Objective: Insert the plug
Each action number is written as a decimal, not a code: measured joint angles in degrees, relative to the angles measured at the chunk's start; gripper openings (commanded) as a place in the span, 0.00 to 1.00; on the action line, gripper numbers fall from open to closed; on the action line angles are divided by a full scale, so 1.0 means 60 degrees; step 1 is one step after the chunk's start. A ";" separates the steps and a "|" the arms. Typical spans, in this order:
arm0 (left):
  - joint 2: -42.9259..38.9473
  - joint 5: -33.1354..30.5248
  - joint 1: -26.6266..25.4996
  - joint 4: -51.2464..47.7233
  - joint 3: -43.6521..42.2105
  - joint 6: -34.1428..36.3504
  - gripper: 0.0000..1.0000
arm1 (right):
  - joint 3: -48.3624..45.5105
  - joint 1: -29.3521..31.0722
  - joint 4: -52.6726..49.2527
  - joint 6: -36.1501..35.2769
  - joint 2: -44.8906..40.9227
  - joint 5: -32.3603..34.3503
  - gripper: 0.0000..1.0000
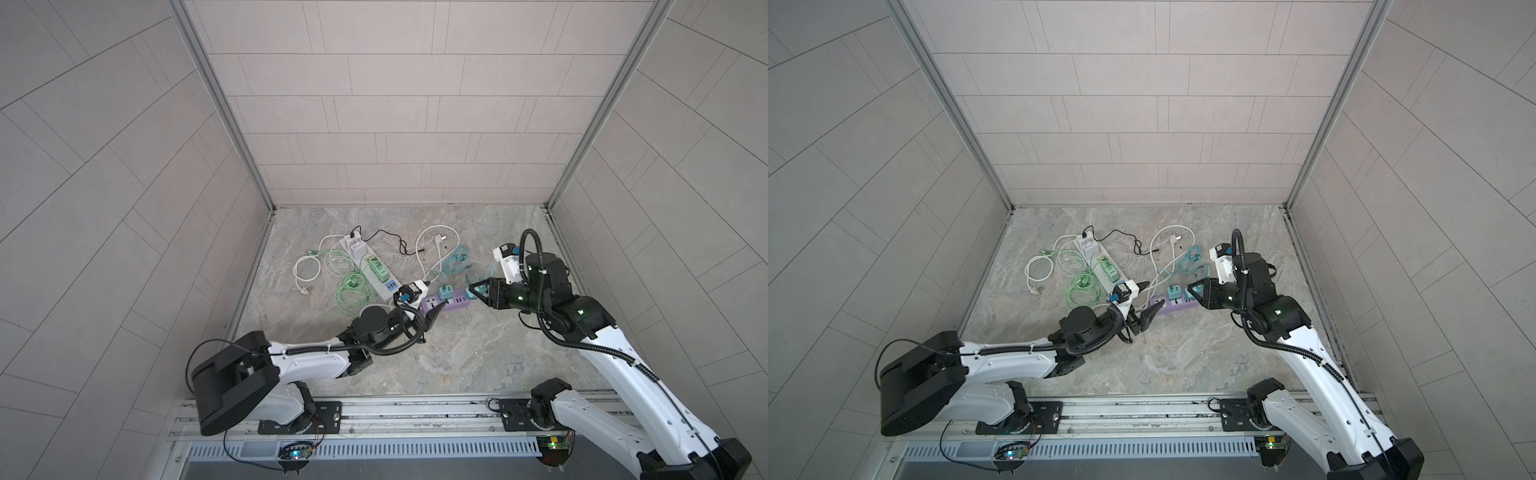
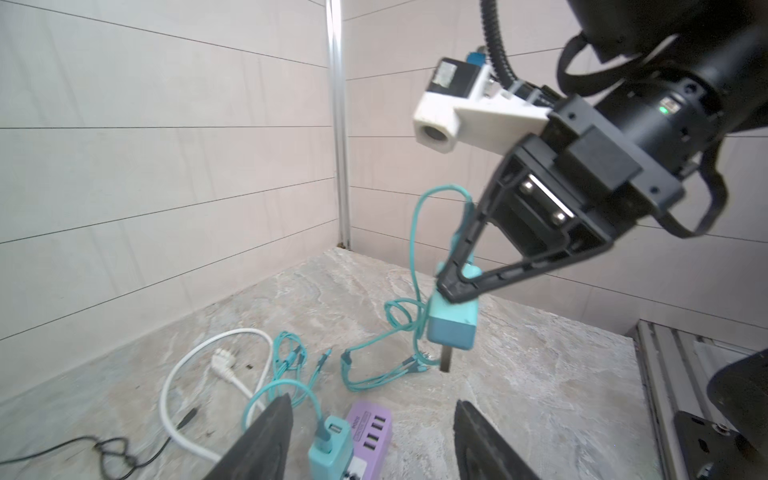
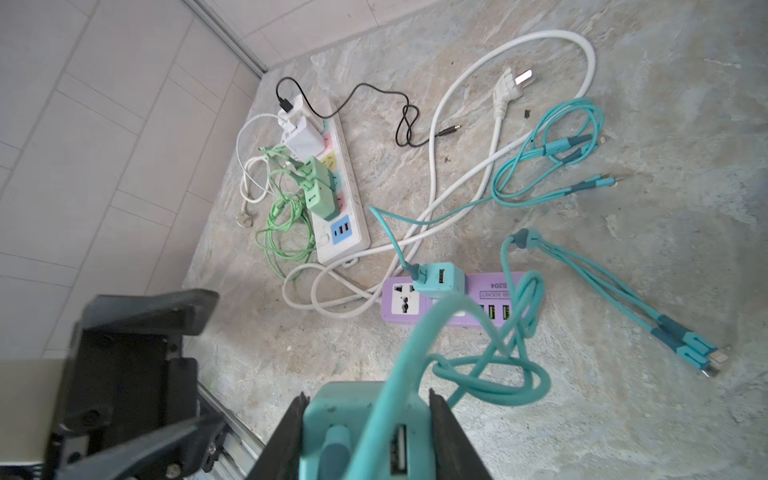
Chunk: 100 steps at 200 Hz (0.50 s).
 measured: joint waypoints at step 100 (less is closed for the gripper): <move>-0.2623 -0.2146 0.0004 -0.3009 -0.1526 -0.0586 0.66 | -0.0597 0.1676 0.1089 0.0284 0.2171 0.2463 0.09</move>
